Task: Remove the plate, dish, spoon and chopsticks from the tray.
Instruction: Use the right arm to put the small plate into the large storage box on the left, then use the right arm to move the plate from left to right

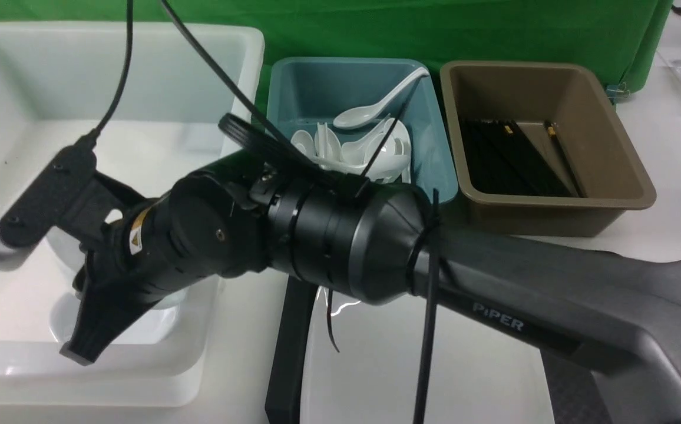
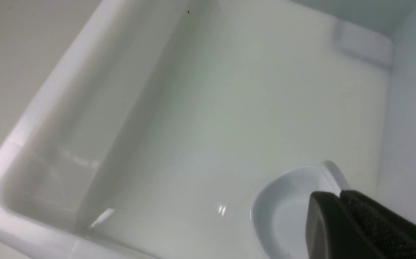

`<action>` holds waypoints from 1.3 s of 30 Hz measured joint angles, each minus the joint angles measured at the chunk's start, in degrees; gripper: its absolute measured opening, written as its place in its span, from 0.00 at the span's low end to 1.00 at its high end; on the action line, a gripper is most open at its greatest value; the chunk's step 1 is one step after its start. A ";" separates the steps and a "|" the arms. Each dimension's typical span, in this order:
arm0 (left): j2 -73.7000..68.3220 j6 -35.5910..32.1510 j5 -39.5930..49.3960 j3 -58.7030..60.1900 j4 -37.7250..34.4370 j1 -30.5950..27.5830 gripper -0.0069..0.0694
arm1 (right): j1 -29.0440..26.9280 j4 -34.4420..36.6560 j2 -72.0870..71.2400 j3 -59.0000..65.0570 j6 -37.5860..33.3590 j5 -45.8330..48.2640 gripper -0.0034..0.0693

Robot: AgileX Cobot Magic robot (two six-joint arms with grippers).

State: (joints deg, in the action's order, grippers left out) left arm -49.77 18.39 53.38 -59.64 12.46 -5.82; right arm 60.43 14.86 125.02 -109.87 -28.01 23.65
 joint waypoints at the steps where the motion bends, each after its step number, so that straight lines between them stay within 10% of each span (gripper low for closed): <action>1: 0.00 -0.04 0.00 0.00 -0.29 0.00 0.11 | 0.00 0.00 0.31 0.00 0.00 -0.25 0.21; 12: 0.00 -2.48 2.02 0.00 -1.19 0.00 0.11 | 0.00 -1.39 -2.05 -0.07 2.80 4.90 0.65; 18: 0.00 -8.73 3.06 0.00 -8.37 0.00 0.11 | -2.70 -13.95 -12.54 -0.07 11.99 19.58 0.39; 20: -0.23 -17.64 3.06 0.00 -19.80 0.06 0.11 | -7.96 -21.61 -19.49 -0.11 16.72 27.80 0.15; 23: -1.28 -25.86 3.06 0.00 -30.30 1.59 0.11 | -15.80 -25.21 -25.70 0.70 19.31 35.81 0.09; 35: -12.49 -23.48 0.56 0.00 -28.35 28.35 0.09 | -43.17 -11.12 -50.74 41.14 22.66 34.95 0.09; 39: -18.21 -17.80 -2.18 0.00 -25.56 39.17 0.09 | -44.00 -2.60 -51.88 59.32 22.72 21.94 0.29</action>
State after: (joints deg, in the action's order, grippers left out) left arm -67.98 0.59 51.20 -59.64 -13.10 33.35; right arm 16.43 12.26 73.14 -50.56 -5.30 45.59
